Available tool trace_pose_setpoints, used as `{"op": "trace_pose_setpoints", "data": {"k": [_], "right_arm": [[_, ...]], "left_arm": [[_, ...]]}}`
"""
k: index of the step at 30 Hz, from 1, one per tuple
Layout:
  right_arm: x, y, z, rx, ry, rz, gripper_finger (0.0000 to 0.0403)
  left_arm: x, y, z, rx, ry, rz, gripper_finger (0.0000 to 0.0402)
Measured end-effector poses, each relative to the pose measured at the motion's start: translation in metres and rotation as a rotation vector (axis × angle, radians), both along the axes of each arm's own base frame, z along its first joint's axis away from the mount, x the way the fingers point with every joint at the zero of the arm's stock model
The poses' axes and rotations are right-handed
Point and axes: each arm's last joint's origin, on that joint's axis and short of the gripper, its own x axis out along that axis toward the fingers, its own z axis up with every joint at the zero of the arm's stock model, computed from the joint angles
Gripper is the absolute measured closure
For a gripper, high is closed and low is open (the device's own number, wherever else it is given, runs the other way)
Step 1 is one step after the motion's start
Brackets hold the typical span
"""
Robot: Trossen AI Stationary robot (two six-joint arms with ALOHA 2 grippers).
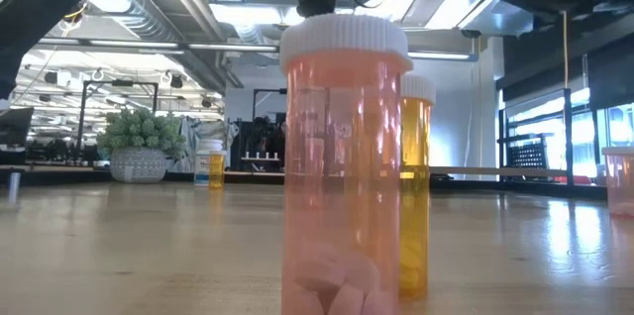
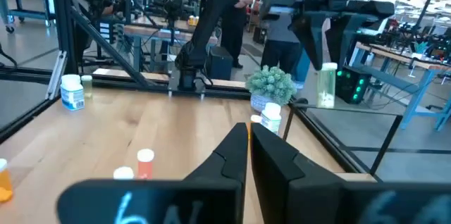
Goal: Pick and place medicine bottles onto shelf by color
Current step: Put the top left yellow pill bottle on the shelf
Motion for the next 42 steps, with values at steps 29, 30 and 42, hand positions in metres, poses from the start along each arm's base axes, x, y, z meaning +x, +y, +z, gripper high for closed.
{"op": "trace_pose_setpoints", "data": {"k": [29, 30, 42], "right_arm": [[0.0, -0.002, 0.024, 0.048, -0.116, -0.069, 0.038], [0.0, -0.002, 0.025, 0.048, -0.127, -0.068, 0.038], [-0.001, -0.002, 0.026, 0.053, -0.141, -0.069, 0.038]], "left_arm": [[-0.006, 0.01, 0.017, 0.232, -0.014, 0.063, 0.0292], [-0.007, 0.01, 0.02, 0.229, -0.031, 0.078, 0.0292], [-0.005, 0.01, 0.026, 0.117, -0.153, 0.059, 0.0292]]}}
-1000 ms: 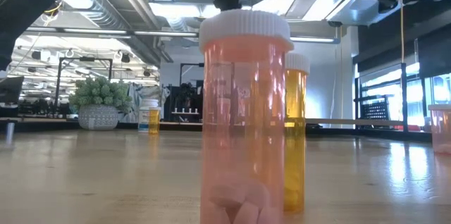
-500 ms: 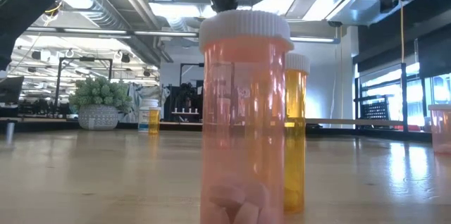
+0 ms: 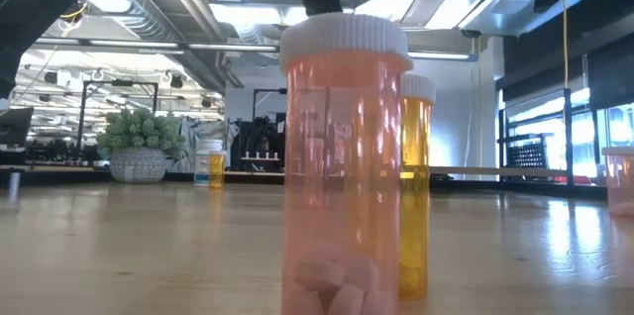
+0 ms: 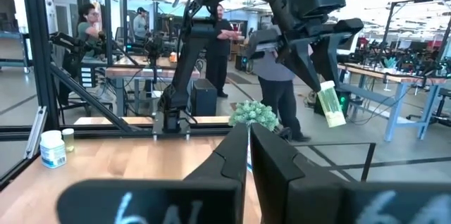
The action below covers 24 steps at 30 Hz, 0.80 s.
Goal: Pick and place medicine bottles onto shelf by color
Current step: Put the top left yellow pill bottle on the shelf
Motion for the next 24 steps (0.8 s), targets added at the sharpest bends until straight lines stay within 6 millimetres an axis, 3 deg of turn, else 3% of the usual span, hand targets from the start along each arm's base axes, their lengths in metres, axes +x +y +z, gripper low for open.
{"op": "trace_pose_setpoints", "data": {"k": [12, 18, 24], "right_arm": [[0.0, 0.0, 0.0, -0.004, 0.001, -0.001, 0.038], [0.0, 0.0, 0.0, -0.005, 0.005, -0.001, 0.038], [0.0, 0.0, 0.0, -0.006, 0.006, -0.001, 0.038]], "left_arm": [[0.022, -0.009, -0.023, -0.04, 0.034, -0.08, 0.0292], [0.043, -0.022, -0.051, -0.091, 0.102, -0.149, 0.0292], [0.055, -0.037, -0.063, -0.066, 0.151, -0.159, 0.0292]]}}
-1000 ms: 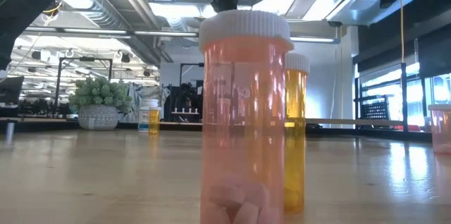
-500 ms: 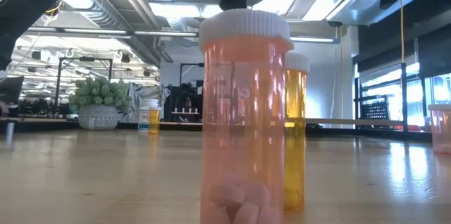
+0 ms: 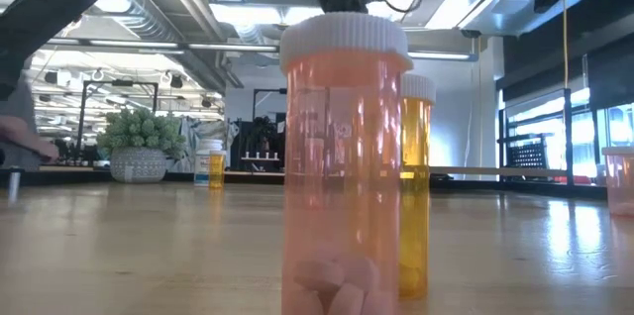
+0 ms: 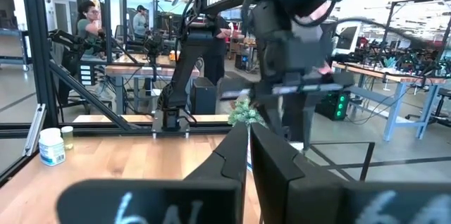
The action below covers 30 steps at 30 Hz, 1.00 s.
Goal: Pick and place medicine bottles onto shelf by color
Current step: Put the top left yellow pill bottle on the shelf
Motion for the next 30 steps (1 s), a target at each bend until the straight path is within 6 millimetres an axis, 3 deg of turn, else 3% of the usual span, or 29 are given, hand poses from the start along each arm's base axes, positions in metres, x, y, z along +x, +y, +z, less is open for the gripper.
{"op": "trace_pose_setpoints", "data": {"k": [6, 20, 30], "right_arm": [[0.0, 0.0, 0.0, -0.002, 0.002, 0.0, 0.038], [0.0, 0.0, -0.001, -0.004, 0.008, 0.0, 0.038], [0.0, 0.0, -0.001, -0.003, 0.01, 0.0, 0.038]], "left_arm": [[0.004, -0.006, -0.009, 0.017, 0.049, 0.038, 0.0292], [0.016, -0.001, -0.027, -0.001, 0.052, 0.082, 0.0292], [0.028, 0.005, -0.061, -0.021, 0.125, 0.083, 0.0292]]}}
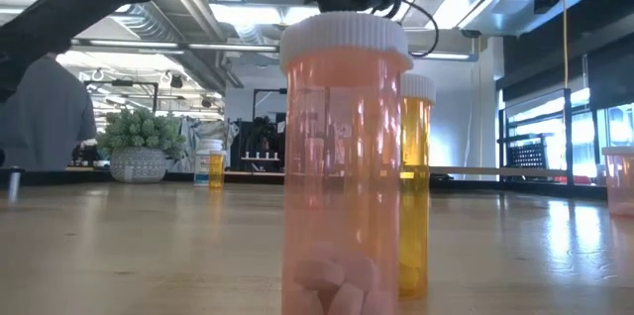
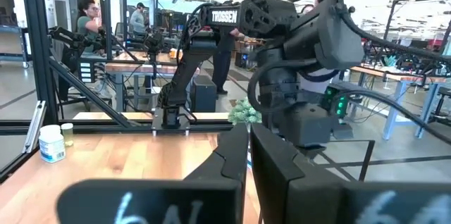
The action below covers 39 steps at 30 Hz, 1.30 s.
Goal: Pick and place medicine bottles onto shelf by color
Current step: Put the top left yellow pill bottle on the shelf
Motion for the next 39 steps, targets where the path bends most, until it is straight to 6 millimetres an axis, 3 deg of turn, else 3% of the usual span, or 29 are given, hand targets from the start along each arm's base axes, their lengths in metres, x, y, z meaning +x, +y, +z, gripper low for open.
{"op": "trace_pose_setpoints", "data": {"k": [22, 39], "right_arm": [[0.0, 0.0, -0.001, -0.001, 0.007, 0.001, 0.038], [0.0, 0.0, -0.001, -0.001, 0.007, 0.001, 0.038]], "left_arm": [[-0.014, 0.026, -0.012, 0.029, 0.118, 0.089, 0.0292], [-0.017, 0.022, -0.014, 0.031, 0.17, 0.044, 0.0292]]}}
